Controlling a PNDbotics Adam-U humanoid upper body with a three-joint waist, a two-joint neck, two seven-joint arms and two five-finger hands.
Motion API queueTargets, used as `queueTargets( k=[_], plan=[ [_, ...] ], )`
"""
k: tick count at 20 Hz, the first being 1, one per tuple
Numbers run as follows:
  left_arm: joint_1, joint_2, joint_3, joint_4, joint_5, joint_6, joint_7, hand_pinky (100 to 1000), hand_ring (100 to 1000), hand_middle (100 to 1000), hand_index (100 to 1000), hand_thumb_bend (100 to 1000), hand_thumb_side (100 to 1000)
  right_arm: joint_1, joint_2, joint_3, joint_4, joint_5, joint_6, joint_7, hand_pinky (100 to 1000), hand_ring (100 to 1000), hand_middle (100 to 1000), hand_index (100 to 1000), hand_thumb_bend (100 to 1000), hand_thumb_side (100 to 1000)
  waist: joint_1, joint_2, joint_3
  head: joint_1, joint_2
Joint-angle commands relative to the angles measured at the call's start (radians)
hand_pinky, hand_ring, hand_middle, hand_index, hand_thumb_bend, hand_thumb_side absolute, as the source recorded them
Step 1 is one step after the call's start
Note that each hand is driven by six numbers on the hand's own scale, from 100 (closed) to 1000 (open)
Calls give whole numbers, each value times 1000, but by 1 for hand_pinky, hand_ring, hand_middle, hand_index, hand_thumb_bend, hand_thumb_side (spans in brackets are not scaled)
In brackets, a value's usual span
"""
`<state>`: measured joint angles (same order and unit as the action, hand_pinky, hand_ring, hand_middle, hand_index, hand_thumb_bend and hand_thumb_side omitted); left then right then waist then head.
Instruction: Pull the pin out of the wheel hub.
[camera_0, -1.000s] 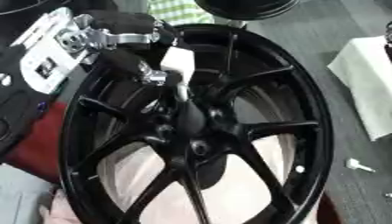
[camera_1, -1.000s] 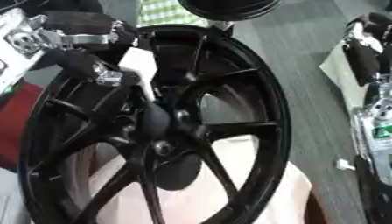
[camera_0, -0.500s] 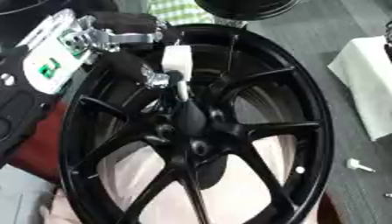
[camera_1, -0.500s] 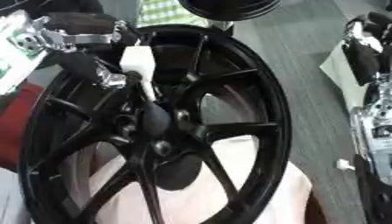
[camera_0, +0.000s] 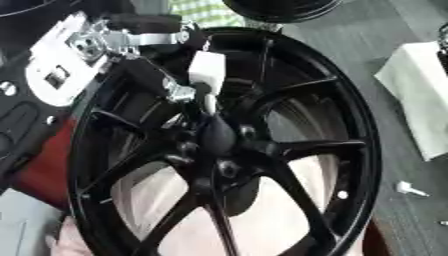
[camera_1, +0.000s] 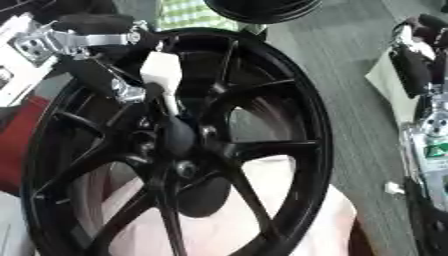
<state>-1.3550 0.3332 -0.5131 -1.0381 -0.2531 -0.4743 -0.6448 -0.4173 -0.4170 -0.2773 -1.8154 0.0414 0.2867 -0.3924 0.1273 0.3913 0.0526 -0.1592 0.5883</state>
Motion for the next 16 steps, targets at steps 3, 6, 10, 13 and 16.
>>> queueTargets(
  k=[3, 6, 10, 13, 16],
  plan=[
    [-32, 36, 25, -39, 81, -160, -262, 584, 527, 318, 427, 100, 260, -5, -14, -3, -19, 5, 3, -3, 872, 962, 745, 846, 100, 544, -2, -20, 6, 4, 2],
    [-38, 46, 32, -54, 120, -92, -262, 570, 512, 295, 392, 100, 268, -5, -15, -4, -19, 4, 4, -5, 873, 962, 745, 846, 100, 545, 0, -26, 8, 1, 5],
    [-47, 66, 53, -77, 159, -21, -262, 557, 497, 268, 361, 100, 272, -2, -17, -6, -17, 1, 7, -8, 873, 962, 745, 846, 100, 546, 4, -35, 15, -4, 13],
    [-55, 80, 72, -98, 196, 20, -262, 552, 491, 258, 352, 100, 310, -1, -19, -6, -17, 0, 9, -9, 873, 962, 745, 846, 100, 549, 5, -41, 19, -6, 17],
    [-65, 100, 101, -119, 237, 55, -262, 548, 487, 256, 354, 100, 265, 2, -19, -7, -17, -1, 10, -11, 873, 962, 745, 847, 100, 546, 6, -46, 23, -8, 20]
  ],
)
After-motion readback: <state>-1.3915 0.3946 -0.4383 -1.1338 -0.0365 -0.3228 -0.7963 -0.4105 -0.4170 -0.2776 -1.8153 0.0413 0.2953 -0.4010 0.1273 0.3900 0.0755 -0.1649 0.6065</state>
